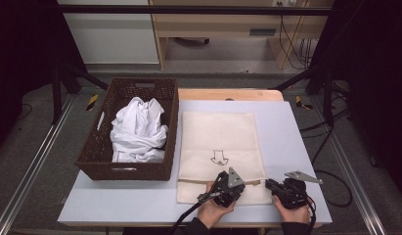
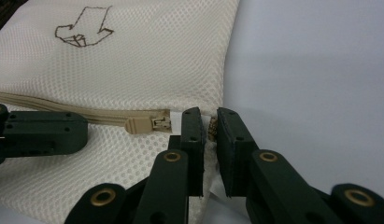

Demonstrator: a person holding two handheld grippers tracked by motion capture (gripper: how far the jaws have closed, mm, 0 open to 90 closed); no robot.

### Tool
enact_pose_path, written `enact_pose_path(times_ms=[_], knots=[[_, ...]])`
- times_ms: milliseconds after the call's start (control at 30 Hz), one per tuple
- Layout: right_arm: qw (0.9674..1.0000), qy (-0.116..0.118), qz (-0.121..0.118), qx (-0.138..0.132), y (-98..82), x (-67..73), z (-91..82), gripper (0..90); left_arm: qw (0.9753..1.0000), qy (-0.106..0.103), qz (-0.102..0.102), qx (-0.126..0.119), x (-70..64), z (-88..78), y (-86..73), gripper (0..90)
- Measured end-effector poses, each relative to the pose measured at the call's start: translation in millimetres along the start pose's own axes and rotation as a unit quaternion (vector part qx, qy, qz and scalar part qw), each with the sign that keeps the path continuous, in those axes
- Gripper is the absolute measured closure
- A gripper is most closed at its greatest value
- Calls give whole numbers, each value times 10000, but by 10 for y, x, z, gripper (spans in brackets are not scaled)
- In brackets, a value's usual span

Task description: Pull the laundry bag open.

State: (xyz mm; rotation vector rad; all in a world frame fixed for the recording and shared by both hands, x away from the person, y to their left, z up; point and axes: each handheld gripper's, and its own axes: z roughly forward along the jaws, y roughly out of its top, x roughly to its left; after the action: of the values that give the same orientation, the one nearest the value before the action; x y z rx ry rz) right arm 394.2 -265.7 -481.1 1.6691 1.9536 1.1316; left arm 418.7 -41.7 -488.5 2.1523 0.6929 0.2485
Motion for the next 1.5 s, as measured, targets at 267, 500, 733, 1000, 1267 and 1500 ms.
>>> enact_pose_path(times_ms=[267,500,733,1000,1267,1500], knots=[[9964,590,-253,-552,67,94,-195,793,10000,-36,-47,10,15,0,0,892],[9969,679,-250,-322,56,104,-93,743,10000,-46,-59,8,18,1,1,893],[9960,820,-162,-327,89,57,-36,791,10000,-56,-55,21,21,-2,2,892],[9959,834,-225,-276,95,85,-53,821,9998,-154,-120,-43,31,1,43,858],[9951,889,-281,-323,113,127,-72,822,9999,-31,2,-129,17,37,214,754],[9944,933,-327,-360,127,160,-78,828,9998,-187,97,-64,9,113,239,729]])
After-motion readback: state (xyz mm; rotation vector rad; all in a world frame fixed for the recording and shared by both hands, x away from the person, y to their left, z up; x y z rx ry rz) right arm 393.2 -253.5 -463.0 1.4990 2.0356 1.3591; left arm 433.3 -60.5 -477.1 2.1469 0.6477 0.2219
